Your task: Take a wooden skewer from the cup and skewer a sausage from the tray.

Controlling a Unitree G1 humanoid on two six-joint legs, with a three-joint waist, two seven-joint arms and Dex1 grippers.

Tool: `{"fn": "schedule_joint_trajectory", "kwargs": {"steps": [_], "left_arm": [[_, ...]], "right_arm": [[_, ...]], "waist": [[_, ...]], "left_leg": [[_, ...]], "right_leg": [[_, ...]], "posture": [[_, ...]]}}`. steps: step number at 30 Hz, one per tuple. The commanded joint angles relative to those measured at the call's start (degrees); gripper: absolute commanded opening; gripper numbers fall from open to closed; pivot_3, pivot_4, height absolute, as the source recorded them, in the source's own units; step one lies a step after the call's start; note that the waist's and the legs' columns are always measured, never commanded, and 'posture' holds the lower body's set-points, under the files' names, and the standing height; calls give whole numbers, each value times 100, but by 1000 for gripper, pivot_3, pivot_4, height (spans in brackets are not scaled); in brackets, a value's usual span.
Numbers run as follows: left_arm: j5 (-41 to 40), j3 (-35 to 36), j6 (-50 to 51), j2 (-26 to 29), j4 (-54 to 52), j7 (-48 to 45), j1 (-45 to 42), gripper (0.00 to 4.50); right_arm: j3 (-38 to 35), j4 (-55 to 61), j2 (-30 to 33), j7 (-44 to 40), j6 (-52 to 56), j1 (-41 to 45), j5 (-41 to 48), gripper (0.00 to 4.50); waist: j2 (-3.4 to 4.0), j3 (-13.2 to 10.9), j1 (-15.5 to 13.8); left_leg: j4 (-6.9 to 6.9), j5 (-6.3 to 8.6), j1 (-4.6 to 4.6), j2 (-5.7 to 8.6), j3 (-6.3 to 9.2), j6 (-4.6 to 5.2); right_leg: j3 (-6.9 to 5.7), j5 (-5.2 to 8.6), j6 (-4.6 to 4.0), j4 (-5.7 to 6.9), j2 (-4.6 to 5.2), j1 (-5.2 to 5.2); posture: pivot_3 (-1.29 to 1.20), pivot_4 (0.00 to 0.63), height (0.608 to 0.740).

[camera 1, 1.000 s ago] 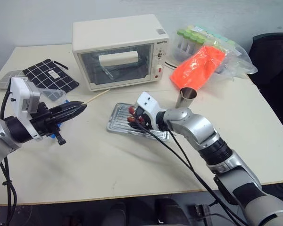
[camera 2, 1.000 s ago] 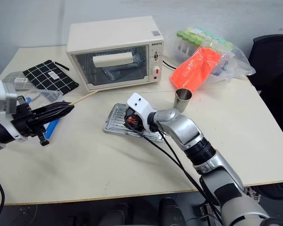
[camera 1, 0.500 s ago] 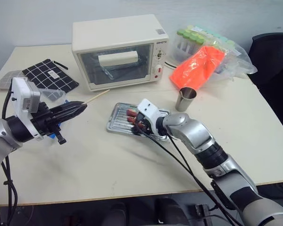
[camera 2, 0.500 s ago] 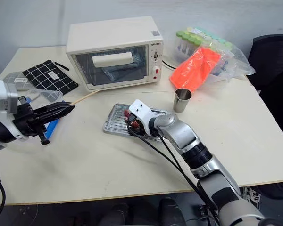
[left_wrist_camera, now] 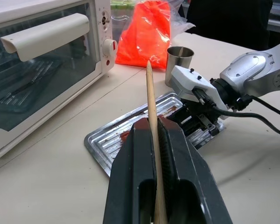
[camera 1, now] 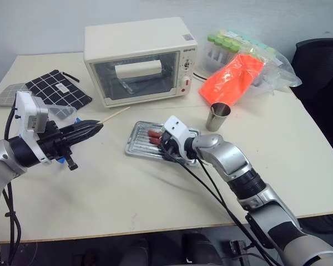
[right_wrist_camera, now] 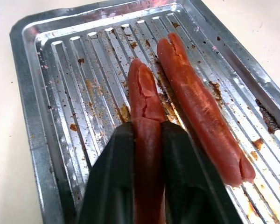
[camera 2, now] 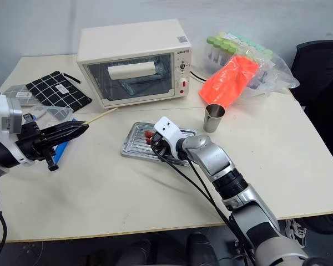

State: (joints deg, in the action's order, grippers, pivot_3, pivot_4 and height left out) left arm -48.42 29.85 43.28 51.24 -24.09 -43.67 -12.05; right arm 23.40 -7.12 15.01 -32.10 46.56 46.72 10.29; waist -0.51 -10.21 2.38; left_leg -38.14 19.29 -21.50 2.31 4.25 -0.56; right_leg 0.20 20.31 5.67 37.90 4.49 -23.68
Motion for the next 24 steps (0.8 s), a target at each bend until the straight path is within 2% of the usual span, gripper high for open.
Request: {"fn": "schedule_joint_trajectory", "kwargs": {"steps": [1, 18, 24], "left_arm": [[30, 9, -133, 121, -35, -53, -106, 0], [143, -134, -254, 135, 133, -160, -211, 0], [343, -261, -386, 332, 510, -605, -129, 0]], "right_arm": [[-100, 116, -41, -68, 44, -86, -44, 895], [-137, 247, 88, -353, -7, -118, -93, 895], [-129, 956, 684, -1163, 108, -19, 111, 895]], "waist": [[0, 0, 11], [0, 0, 74], [1, -1, 69]], "left_leg": [[0, 0, 0, 0, 0, 0], [0, 0, 1, 1, 0, 0], [-1, 0, 0, 2, 0, 0]], "right_leg": [[0, 0, 0, 0, 0, 0], [-1, 0, 0, 4, 0, 1], [0, 0, 0, 3, 1, 0]], "posture": [[0, 150, 740], [0, 150, 740], [0, 150, 740]]}}
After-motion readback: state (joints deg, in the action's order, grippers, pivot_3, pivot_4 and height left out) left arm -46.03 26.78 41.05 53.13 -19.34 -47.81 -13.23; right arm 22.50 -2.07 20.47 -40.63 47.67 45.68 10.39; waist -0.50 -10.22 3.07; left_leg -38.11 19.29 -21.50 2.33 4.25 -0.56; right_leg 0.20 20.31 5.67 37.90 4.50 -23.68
